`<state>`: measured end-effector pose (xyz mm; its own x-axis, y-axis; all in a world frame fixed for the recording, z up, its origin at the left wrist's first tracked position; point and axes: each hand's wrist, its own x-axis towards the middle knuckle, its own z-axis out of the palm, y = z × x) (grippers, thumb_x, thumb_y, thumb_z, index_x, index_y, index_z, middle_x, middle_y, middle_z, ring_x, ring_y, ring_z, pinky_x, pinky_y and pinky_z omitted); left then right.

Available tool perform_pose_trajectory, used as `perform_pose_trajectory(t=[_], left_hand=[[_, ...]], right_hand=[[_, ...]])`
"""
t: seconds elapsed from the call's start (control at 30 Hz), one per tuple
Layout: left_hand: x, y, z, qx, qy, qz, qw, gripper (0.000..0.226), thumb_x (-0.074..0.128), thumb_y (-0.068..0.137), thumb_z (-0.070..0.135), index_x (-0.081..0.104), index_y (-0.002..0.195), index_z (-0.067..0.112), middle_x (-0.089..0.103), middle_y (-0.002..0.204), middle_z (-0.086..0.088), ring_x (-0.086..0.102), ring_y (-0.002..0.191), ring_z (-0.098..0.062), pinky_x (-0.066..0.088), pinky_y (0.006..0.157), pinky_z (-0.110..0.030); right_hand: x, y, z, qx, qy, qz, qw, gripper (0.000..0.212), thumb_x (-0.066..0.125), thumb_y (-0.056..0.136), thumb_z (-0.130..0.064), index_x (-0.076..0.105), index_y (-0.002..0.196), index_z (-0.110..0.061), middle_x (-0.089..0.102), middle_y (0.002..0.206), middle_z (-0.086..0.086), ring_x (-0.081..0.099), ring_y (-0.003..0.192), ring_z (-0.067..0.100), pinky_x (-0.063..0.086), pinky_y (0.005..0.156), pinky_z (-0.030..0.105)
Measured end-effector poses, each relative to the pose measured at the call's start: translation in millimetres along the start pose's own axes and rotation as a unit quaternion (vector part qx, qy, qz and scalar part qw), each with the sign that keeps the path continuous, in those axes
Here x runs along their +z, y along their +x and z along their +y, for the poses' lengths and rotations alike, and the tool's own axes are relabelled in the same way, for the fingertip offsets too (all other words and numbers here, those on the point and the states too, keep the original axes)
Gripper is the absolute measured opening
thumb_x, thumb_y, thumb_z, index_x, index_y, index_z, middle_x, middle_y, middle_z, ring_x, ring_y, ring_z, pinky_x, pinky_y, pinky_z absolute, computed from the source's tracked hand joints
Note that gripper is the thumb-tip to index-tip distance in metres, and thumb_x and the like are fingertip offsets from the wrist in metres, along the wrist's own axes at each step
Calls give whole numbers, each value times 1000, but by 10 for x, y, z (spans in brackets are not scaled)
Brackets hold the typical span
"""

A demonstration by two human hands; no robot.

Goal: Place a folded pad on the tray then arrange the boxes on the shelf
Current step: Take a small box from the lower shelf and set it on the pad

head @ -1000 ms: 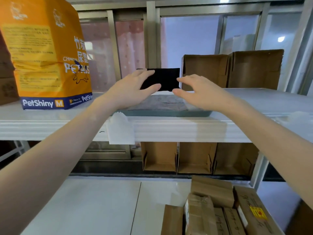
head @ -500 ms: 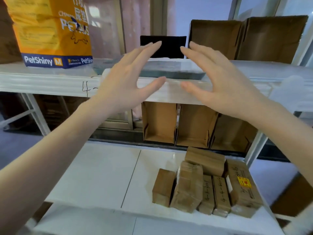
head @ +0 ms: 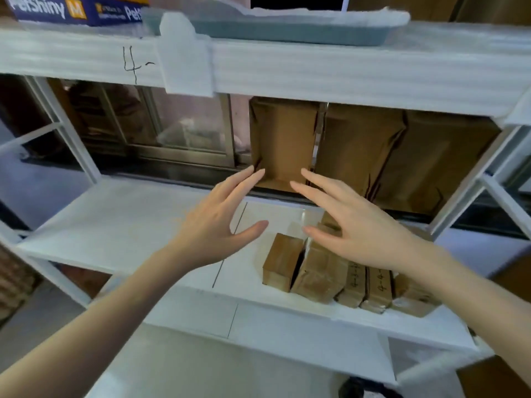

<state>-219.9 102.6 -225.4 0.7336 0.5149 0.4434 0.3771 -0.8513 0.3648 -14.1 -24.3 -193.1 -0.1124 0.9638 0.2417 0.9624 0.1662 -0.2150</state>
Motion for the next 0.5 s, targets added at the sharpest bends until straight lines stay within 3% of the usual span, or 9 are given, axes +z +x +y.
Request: perform_pose_trajectory(t=[0.23, 0.33, 0.5], left_hand=[[1005, -143, -635, -115, 8, -141, 983, 82, 51, 84, 59, 2, 146, 40, 7, 158, 7, 19, 142, -18, 29, 111, -40], [1365, -148, -773, -128, -4, -171, 977, 83, 52, 83, 58, 3, 146, 39, 8, 158, 5, 21, 142, -23, 33, 109, -46], [1874, -56, -855, -148, -14, -229, 962, 81, 53, 83, 55, 6, 147, 39, 9, 158, -1, 23, 140, -28, 29, 108, -44]], right_hand=[[743, 27, 499, 115, 24, -92, 989, 70, 47, 88, -49, 7, 145, -40, 2, 157, -11, 13, 142, 14, 34, 105, 36], [997, 46, 655, 149, 28, -107, 983, 74, 50, 87, -50, 6, 146, -38, 2, 157, -9, 15, 142, 19, 39, 103, 41], [1364, 59, 853, 186, 41, -127, 973, 78, 52, 86, -49, 4, 146, -35, 4, 158, -5, 12, 143, 21, 36, 105, 47]])
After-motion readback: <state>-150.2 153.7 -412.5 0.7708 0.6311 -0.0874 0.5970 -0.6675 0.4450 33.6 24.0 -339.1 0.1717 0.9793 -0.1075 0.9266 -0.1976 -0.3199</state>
